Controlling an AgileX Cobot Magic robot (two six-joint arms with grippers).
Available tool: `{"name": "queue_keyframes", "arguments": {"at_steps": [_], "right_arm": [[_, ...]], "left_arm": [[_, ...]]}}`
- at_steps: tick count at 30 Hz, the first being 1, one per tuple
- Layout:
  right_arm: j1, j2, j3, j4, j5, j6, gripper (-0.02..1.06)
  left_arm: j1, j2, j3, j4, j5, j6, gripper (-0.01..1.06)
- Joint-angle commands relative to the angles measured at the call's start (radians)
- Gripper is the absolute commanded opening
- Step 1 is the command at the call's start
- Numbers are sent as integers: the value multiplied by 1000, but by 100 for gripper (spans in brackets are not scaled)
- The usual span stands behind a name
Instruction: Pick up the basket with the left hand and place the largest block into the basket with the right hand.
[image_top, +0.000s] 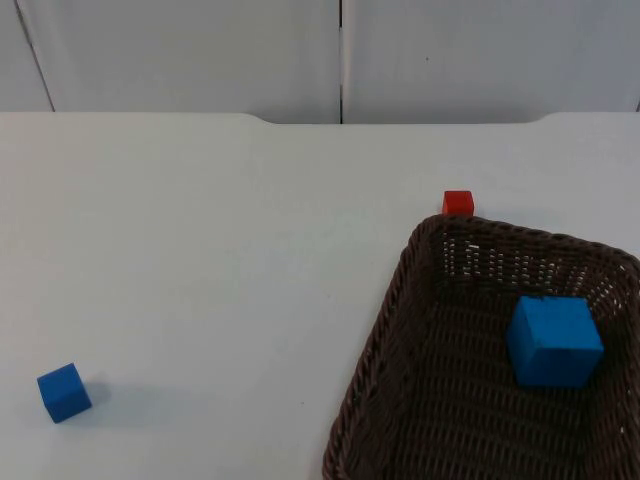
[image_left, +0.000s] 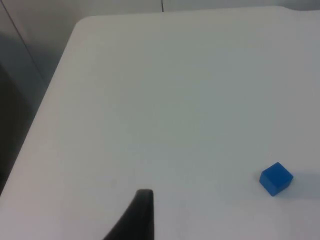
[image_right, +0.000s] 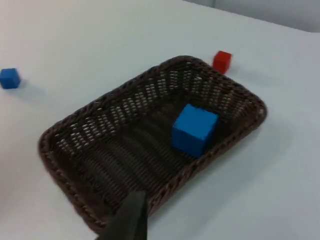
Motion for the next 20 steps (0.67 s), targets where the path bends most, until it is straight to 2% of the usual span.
{"name": "queue_keyframes", "arguments": {"at_steps": [1,9,20], "right_arm": [[-46,-2,2,2,-5,-10,105],[-239,-2,2,2,-5,-10,105],[-399,-2,2,2,-5,-10,105]], "left_arm": [[2,-4,7,8,-9,1,105],[2,-4,7,8,-9,1,105],[2,-4,7,8,-9,1,105]]}}
